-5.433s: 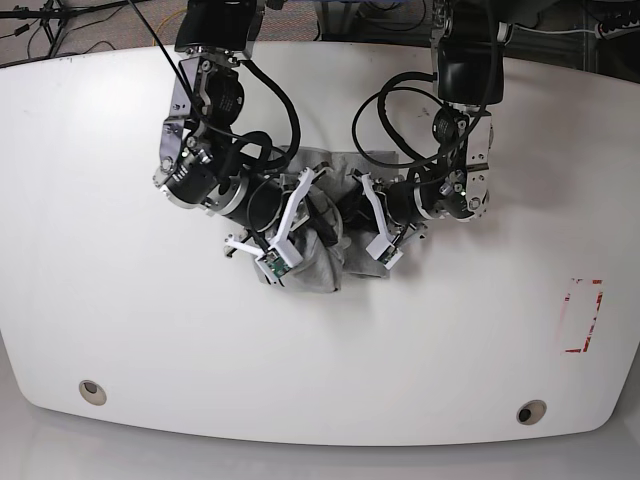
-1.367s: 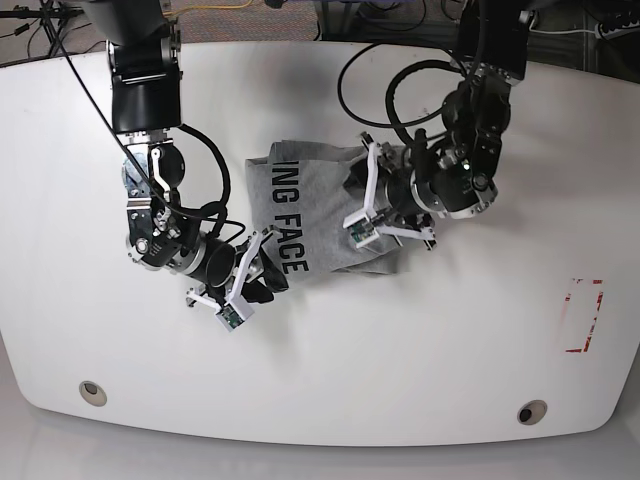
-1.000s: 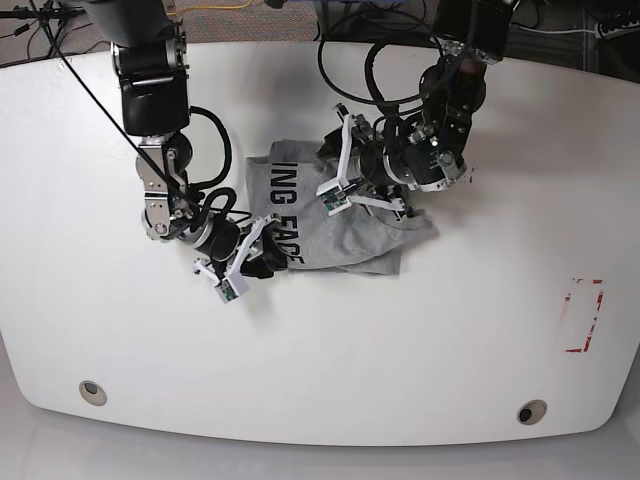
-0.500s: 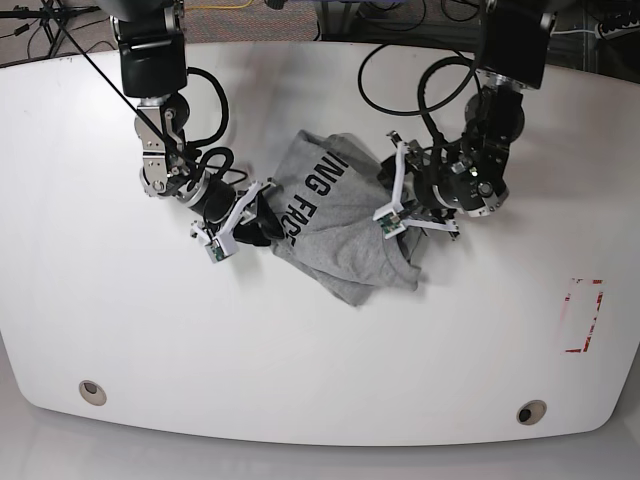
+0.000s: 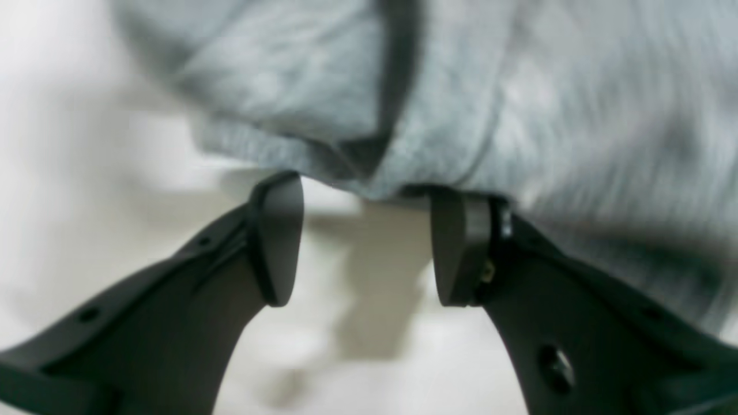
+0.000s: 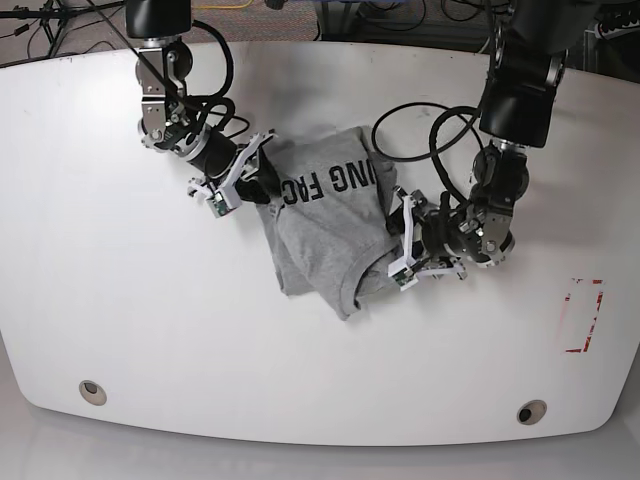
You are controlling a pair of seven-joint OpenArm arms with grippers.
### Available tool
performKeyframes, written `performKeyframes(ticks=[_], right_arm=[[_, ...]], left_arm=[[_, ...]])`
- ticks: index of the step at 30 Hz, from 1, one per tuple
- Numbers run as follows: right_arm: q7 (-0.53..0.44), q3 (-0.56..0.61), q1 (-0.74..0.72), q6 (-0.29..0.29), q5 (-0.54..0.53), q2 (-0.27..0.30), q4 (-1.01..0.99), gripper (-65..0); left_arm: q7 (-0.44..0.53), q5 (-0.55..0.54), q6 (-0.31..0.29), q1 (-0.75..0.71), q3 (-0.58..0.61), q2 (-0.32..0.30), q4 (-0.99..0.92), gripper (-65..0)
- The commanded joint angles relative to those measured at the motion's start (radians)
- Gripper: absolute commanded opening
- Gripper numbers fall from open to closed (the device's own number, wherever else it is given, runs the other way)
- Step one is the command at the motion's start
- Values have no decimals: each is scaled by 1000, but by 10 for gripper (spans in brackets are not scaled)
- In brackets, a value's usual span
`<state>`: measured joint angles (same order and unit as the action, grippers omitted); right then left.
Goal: Fold the T-shirt properly
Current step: 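Lift the folded shirt with both grippers and carry it off the table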
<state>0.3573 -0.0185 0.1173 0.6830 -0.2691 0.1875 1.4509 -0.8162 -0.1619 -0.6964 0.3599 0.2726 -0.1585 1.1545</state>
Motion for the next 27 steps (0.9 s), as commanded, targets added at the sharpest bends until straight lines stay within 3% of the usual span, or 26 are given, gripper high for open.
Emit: performKeyframes(ticks=[1,9,17,22,24,25,27], right_arm=[[19,2,38,15,-5,-19,75,-491],[82,4,60,15,-3,-50,190,-491],[220,-76,23,15,-3,-50,367,-487],[311,-151,-17,15,-3,-50,455,-482],[343,-176,-29,15,-3,-50,480,-482],[375,-199,-40,15,-3,-50,505,-482],[406,-222,-49,15,-3,-41,528,-482]], left_arm=[[2,9,-2,26,1,10,-28,-319],[-42,3,-2,78,-12,10,43,-319],[-153,9,-2,84,-103,20,333,-317],[-167,11,-2,75,-112,50,494,-312],[-168,11,34,60,-106,53,539,-311],[-165,8,100,29,-92,69,566,-307],[-162,9,169,1,-75,99,585,-285]])
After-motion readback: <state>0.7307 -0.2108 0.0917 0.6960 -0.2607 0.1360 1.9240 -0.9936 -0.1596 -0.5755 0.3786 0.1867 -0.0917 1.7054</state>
